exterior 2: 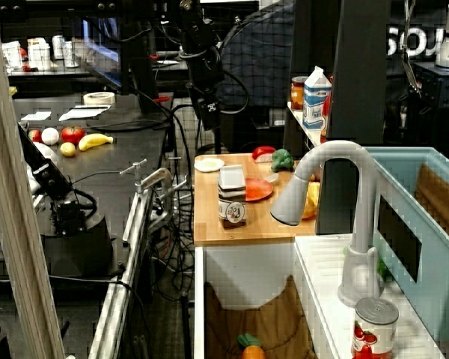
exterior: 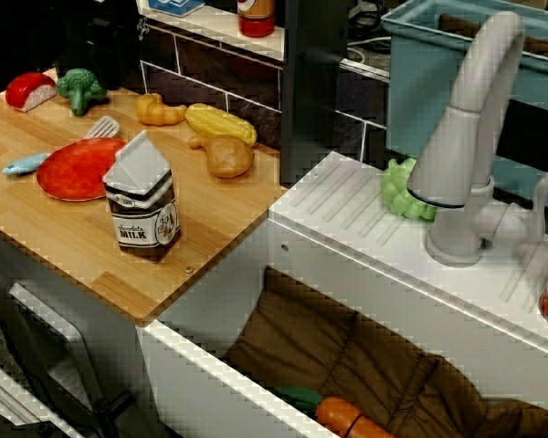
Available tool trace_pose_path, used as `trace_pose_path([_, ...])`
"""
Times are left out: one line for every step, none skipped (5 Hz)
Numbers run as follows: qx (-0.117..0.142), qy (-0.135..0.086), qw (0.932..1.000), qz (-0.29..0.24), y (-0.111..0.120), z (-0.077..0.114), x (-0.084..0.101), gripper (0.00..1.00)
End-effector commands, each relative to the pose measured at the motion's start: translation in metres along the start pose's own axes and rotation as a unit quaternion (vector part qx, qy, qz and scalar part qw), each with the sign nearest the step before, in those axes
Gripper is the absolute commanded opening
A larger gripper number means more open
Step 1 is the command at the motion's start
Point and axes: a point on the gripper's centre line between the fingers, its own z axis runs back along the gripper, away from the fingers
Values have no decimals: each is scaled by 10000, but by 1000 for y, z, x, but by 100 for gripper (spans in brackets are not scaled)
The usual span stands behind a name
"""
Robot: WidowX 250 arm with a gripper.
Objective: Lift milk box
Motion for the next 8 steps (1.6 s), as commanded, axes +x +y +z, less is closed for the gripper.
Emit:
trace_pose_path([0, 0, 10000, 0, 0, 0, 0, 100])
trace_pose_path([-75, -7, 9999, -91, -1, -2, 1, 100])
trace_pose_path([-92, -25, 9999, -123, -4, -6, 6, 100])
trace_pose_path([-73, -6, 10000, -59, -2, -15, 14, 100])
trace_pose_path([40, 86, 9999, 69, 3, -27, 16, 100])
trace_pose_path([35, 143, 9999, 88, 6, -45, 20, 100])
trace_pose_path([61, 330, 9994, 41, 2, -69, 26, 100])
trace_pose_path([165, 376, 9991, 129, 2, -81, 29, 100])
